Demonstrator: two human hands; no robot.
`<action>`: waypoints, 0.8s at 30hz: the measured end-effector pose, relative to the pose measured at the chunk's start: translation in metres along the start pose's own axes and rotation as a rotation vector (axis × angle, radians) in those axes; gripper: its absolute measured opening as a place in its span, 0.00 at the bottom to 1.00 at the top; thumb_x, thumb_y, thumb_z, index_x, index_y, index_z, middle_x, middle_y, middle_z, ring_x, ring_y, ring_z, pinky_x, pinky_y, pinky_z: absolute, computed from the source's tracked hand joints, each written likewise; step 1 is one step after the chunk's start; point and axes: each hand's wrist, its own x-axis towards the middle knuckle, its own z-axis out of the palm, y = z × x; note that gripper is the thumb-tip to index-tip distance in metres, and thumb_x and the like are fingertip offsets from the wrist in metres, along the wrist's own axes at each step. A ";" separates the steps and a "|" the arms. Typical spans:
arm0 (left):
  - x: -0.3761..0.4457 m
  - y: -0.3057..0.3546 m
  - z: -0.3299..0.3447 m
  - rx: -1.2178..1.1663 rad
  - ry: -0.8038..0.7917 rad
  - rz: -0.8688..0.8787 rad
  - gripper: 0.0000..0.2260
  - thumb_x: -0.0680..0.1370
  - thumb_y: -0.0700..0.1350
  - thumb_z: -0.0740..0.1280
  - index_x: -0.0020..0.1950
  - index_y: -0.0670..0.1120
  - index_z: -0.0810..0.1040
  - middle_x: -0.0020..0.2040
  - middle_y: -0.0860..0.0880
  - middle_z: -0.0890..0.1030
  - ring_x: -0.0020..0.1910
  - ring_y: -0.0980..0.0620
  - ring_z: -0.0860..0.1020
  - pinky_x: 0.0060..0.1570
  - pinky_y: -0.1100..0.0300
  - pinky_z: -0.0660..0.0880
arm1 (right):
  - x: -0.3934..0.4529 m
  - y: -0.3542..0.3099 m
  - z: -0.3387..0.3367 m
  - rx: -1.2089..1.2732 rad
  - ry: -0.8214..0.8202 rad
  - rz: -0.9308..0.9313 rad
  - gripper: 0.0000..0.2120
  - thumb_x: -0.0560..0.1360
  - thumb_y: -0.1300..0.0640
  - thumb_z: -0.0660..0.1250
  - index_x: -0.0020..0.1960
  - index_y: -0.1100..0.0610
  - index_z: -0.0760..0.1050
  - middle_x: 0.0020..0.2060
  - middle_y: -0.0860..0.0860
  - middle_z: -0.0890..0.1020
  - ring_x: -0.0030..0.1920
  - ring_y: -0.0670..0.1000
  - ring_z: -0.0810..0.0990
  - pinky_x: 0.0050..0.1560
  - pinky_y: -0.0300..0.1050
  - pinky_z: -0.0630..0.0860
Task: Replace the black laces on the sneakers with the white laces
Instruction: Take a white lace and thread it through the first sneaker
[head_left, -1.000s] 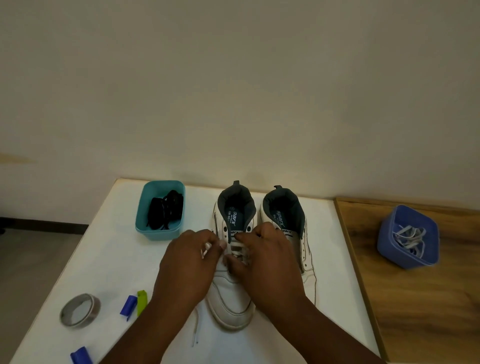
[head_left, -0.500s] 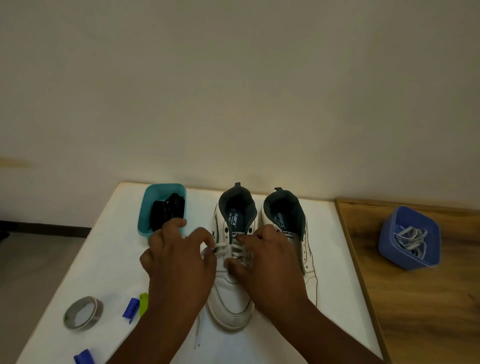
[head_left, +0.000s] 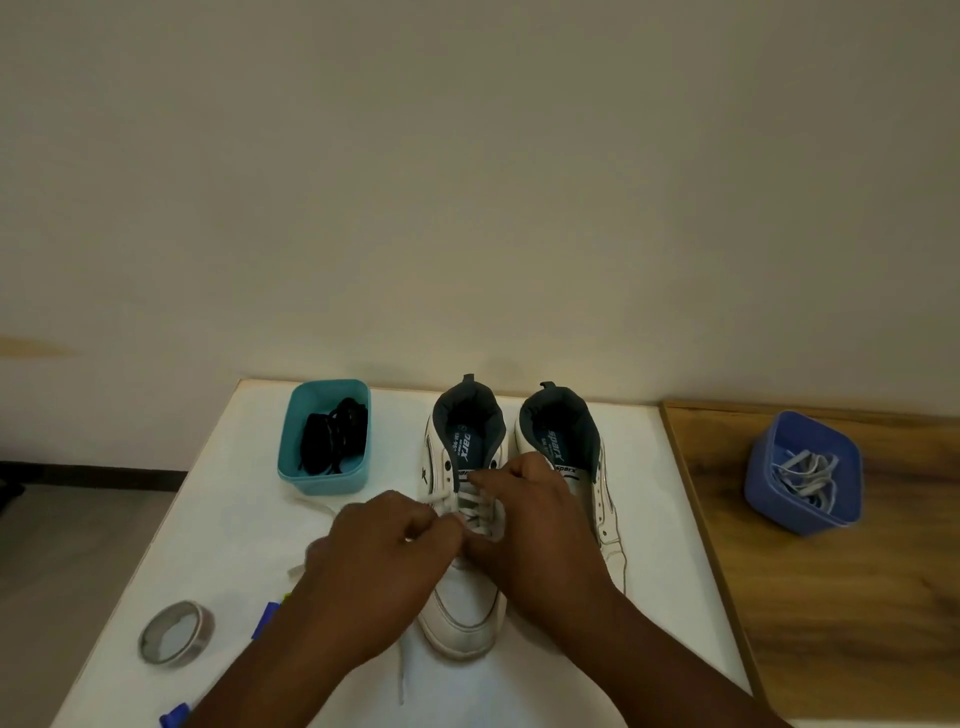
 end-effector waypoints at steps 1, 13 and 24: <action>-0.004 0.004 -0.002 -0.099 -0.021 0.050 0.16 0.80 0.56 0.64 0.34 0.52 0.75 0.31 0.53 0.74 0.35 0.59 0.74 0.43 0.58 0.72 | -0.002 -0.001 -0.005 0.060 -0.002 -0.004 0.29 0.67 0.33 0.69 0.65 0.41 0.75 0.58 0.42 0.73 0.56 0.43 0.73 0.58 0.41 0.76; -0.009 0.031 -0.013 -1.575 -0.015 -0.036 0.11 0.83 0.45 0.58 0.56 0.46 0.79 0.45 0.47 0.84 0.34 0.56 0.80 0.39 0.60 0.82 | -0.032 -0.037 -0.049 0.581 -0.608 -0.210 0.06 0.80 0.54 0.70 0.56 0.53 0.82 0.43 0.43 0.84 0.38 0.45 0.80 0.45 0.44 0.80; 0.018 -0.014 -0.007 -1.190 0.176 -0.531 0.07 0.85 0.40 0.58 0.57 0.45 0.75 0.43 0.46 0.81 0.26 0.57 0.67 0.21 0.69 0.66 | 0.001 0.005 -0.067 0.701 0.589 0.203 0.07 0.84 0.55 0.63 0.52 0.48 0.79 0.43 0.45 0.84 0.45 0.44 0.82 0.45 0.38 0.78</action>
